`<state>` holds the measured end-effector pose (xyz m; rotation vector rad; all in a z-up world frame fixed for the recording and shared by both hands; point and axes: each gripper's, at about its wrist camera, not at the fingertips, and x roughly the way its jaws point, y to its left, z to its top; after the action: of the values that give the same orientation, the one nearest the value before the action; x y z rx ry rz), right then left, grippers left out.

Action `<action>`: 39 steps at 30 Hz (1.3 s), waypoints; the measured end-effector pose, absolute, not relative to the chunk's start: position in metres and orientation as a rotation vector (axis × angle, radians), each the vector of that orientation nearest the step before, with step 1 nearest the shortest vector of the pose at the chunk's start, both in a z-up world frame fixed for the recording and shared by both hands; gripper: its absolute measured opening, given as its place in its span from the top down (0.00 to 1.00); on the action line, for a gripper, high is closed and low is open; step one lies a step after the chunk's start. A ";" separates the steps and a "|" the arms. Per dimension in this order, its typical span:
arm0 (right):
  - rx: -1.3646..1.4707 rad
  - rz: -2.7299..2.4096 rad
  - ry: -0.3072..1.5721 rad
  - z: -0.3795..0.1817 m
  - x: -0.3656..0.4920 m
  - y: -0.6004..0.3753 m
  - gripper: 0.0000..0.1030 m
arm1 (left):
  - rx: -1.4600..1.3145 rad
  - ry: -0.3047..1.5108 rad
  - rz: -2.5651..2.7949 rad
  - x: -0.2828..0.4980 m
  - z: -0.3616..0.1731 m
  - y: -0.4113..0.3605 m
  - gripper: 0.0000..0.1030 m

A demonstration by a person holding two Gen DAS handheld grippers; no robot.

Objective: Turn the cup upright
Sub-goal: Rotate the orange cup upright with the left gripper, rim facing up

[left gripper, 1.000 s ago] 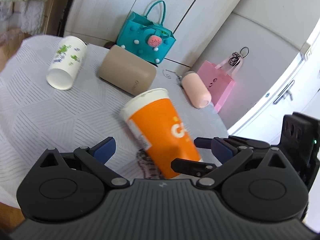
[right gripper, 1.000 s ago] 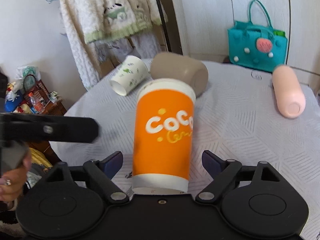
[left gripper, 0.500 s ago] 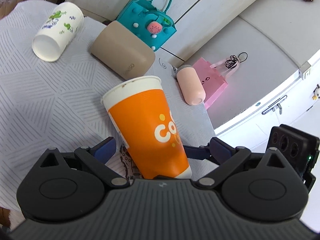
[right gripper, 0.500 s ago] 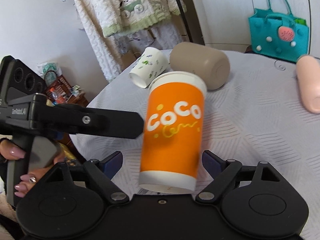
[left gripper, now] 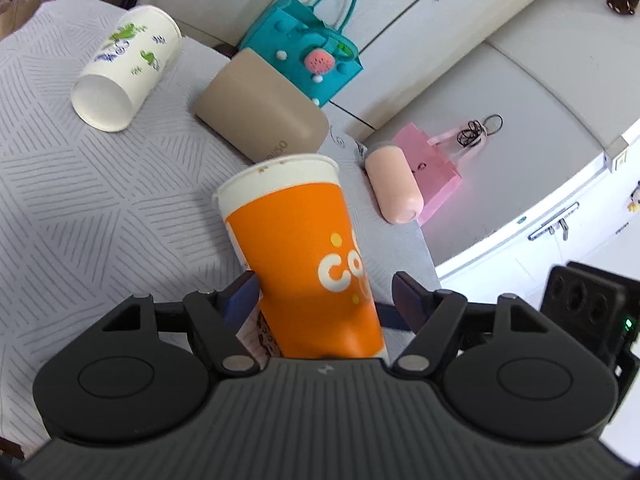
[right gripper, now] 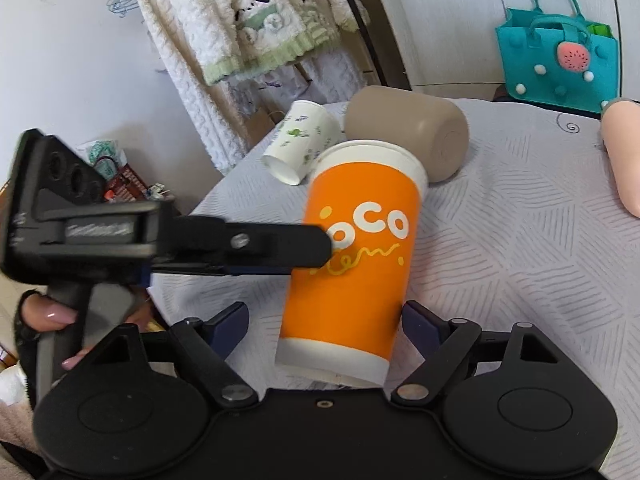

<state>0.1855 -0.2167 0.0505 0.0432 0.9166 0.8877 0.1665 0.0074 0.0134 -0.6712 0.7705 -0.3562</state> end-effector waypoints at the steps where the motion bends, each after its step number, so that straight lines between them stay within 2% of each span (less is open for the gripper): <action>1: 0.051 0.885 0.920 0.049 0.189 -0.217 0.15 | -0.671 0.784 -0.364 0.169 0.012 0.007 0.31; 7: 0.056 0.856 0.921 0.044 0.204 -0.217 0.16 | -0.640 0.820 -0.357 0.181 0.002 0.002 0.29; 10: 0.042 0.881 0.935 0.041 0.208 -0.214 0.27 | -0.647 0.820 -0.370 0.184 0.000 0.003 0.27; 11: 0.040 0.904 0.941 0.041 0.208 -0.213 0.27 | -0.645 0.815 -0.367 0.182 0.000 0.004 0.27; 23: -0.096 0.964 0.772 0.054 0.190 -0.207 0.28 | -0.466 0.687 -0.376 0.160 0.021 -0.001 0.29; 31: -0.213 0.990 0.630 0.063 0.187 -0.197 0.28 | -0.298 0.519 -0.352 0.145 0.048 -0.006 0.34; 39: -0.257 0.984 0.530 0.063 0.197 -0.181 0.28 | -0.293 0.430 -0.354 0.148 0.056 0.008 0.33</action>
<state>0.1970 -0.1811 0.0625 -0.2567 0.5300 0.9839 0.1482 0.0078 0.0562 -0.2931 0.4298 -0.3537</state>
